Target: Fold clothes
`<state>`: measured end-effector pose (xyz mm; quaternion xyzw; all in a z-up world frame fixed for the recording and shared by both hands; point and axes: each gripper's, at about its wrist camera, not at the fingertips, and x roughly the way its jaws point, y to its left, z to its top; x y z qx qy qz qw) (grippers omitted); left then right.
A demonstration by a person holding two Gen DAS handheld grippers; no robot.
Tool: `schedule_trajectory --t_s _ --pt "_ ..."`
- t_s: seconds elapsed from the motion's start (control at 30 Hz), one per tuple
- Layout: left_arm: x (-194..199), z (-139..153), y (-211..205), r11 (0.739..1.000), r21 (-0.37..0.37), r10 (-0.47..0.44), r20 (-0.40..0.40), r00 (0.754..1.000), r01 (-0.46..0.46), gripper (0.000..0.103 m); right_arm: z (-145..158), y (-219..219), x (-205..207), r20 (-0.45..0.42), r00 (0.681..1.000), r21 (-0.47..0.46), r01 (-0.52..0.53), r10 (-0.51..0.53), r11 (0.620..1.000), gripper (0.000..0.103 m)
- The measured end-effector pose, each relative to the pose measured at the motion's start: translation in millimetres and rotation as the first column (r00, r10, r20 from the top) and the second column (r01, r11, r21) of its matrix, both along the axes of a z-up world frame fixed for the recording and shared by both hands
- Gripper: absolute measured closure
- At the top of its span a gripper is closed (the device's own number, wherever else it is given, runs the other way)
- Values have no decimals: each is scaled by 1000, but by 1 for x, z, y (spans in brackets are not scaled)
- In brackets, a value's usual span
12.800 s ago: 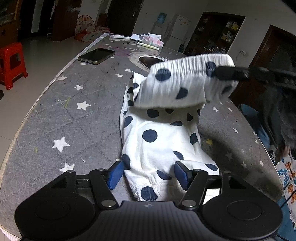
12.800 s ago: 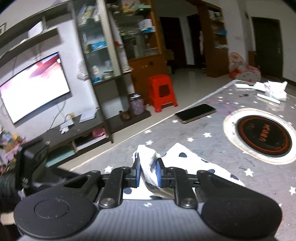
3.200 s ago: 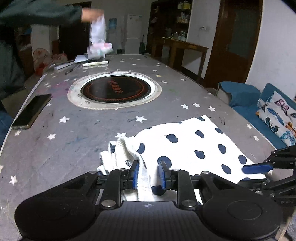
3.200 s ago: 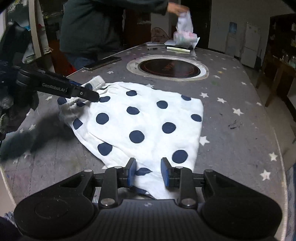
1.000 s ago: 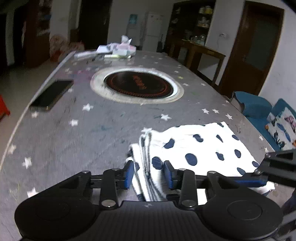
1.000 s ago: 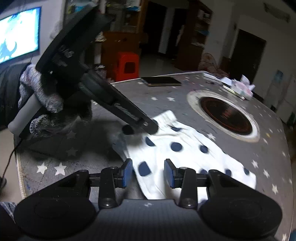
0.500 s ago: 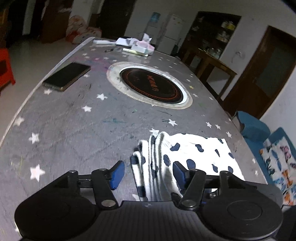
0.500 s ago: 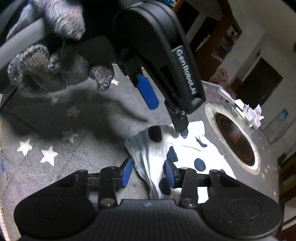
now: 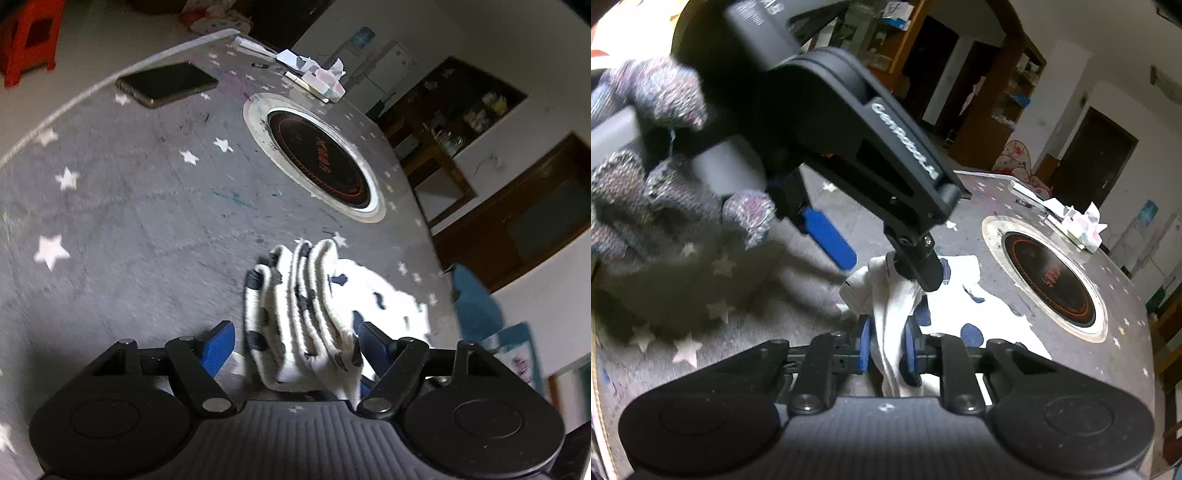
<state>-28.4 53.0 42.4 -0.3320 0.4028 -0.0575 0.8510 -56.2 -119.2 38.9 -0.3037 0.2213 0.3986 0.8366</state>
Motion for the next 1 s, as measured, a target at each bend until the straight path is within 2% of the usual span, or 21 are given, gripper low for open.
schedule_trajectory --t_s 0.23,0.37,0.5,0.6,0.83,1.0 --pt "-3 -9 1 990 -136 38 -36 999 -42 24 5 -4 -4 6 1000 21 7 -7 1000 87" --pt "-7 -16 -4 982 -183 40 -68 997 -52 24 7 -7 -5 6 1000 39 17 -18 999 88" --pt "-7 -15 -8 981 -185 49 -57 997 -59 24 10 -9 -4 7 1000 58 21 -22 998 89" --pt "-1 -20 -10 980 -186 53 -77 996 -67 26 12 -10 -7 10 1000 65 16 -17 998 89" --pt "4 -24 -19 983 -172 54 -81 995 -67 46 10 -11 -12 -4 1000 73 12 -11 997 89" --pt "6 -25 -21 986 -145 71 -78 994 -82 54 6 -11 -13 -13 1000 78 15 -14 997 89"
